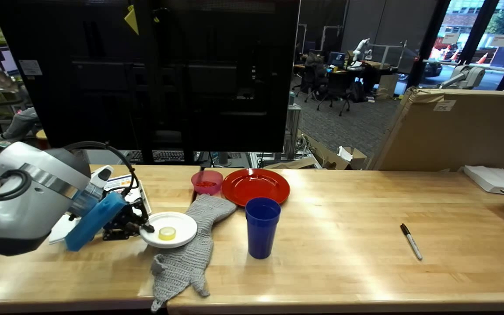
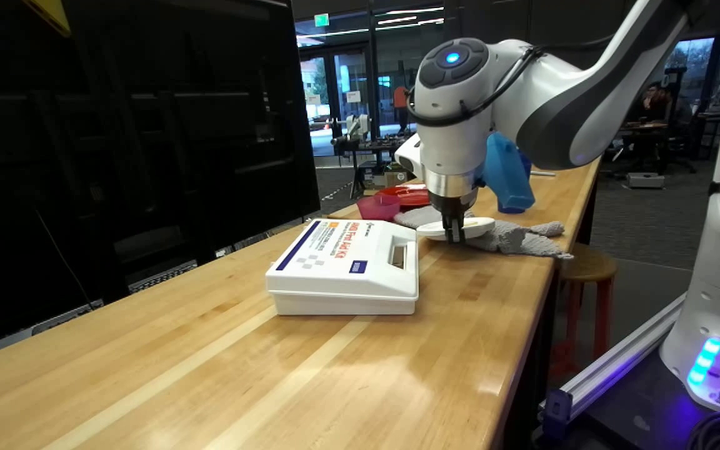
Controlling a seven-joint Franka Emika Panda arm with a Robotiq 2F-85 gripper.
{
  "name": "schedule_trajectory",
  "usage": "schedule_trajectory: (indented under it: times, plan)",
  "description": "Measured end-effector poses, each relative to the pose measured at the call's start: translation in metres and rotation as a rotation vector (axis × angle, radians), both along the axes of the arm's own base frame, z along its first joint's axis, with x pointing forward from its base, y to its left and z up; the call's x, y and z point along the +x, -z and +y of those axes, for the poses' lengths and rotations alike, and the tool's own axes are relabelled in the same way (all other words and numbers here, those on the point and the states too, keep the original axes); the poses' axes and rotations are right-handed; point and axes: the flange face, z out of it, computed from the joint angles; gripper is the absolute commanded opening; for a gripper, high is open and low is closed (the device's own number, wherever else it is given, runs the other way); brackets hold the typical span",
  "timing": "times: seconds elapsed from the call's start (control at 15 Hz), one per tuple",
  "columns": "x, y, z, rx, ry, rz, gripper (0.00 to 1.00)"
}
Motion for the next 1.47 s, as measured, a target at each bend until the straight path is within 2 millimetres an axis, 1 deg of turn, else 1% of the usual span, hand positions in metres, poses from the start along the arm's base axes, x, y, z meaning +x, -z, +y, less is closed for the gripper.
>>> schedule_trajectory:
  times: [0.33, 0.73, 0.93, 1.13, 1.47]
  plan:
    - [-0.003, -0.010, 0.007, -0.034, -0.021, -0.012, 0.04]
    - [-0.006, -0.038, 0.027, -0.098, -0.079, -0.052, 0.04]
    - [-0.002, -0.049, 0.031, -0.116, -0.095, -0.076, 0.04]
    - [0.008, -0.055, 0.027, -0.138, -0.113, -0.107, 0.04]
    - [0.039, -0.065, 0.006, -0.159, -0.086, -0.182, 0.04]
